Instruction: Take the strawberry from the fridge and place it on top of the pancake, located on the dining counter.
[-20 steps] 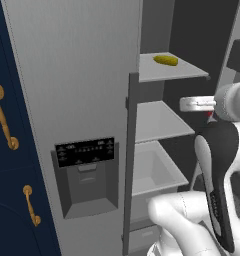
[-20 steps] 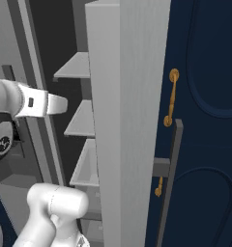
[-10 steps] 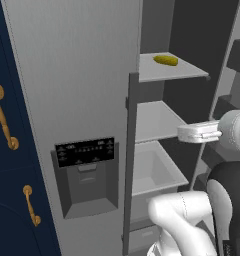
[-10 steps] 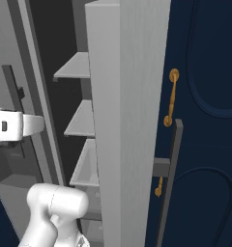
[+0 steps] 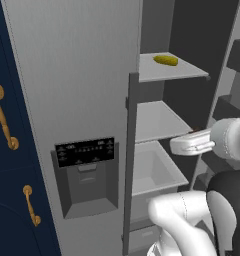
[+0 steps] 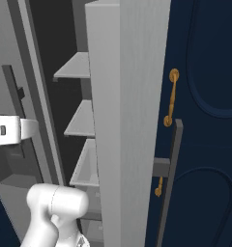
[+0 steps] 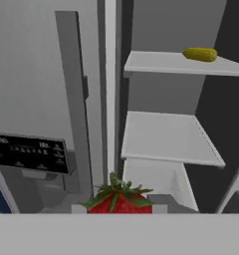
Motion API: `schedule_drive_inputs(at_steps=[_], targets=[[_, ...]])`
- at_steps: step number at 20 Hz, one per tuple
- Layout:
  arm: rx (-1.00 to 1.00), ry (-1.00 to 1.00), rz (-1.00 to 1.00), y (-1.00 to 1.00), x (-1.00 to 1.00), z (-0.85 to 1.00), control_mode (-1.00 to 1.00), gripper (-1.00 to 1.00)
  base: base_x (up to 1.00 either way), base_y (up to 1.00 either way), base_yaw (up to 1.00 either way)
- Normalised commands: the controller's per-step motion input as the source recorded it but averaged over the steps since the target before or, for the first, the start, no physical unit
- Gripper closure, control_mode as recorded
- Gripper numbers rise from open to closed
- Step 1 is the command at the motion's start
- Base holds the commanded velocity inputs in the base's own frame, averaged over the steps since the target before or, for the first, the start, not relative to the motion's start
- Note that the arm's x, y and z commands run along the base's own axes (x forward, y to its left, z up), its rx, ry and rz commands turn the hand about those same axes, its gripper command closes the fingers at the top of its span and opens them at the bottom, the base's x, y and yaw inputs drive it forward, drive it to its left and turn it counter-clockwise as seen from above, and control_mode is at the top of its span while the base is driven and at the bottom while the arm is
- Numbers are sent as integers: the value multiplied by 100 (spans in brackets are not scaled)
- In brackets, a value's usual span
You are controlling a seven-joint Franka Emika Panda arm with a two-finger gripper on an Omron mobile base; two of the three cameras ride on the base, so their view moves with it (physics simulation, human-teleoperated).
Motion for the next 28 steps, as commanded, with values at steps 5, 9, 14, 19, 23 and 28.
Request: schedule_drive_inputs(at_steps=[5,9,14,19,23,28], targets=[[-5,0,-23,0,0,-29,-100,100,0,0,0],[-2,0,-11,0,0,-10,-100,100,0,0,0],[0,0,0,0,0,0,-100,100,0,0,0],[0,0,0,0,0,0,-100,100,0,0,0],[0,0,0,1,-1,0,100,100,-16,7,-1],[0,0,0,0,0,0,100,100,-68,6,-6]])
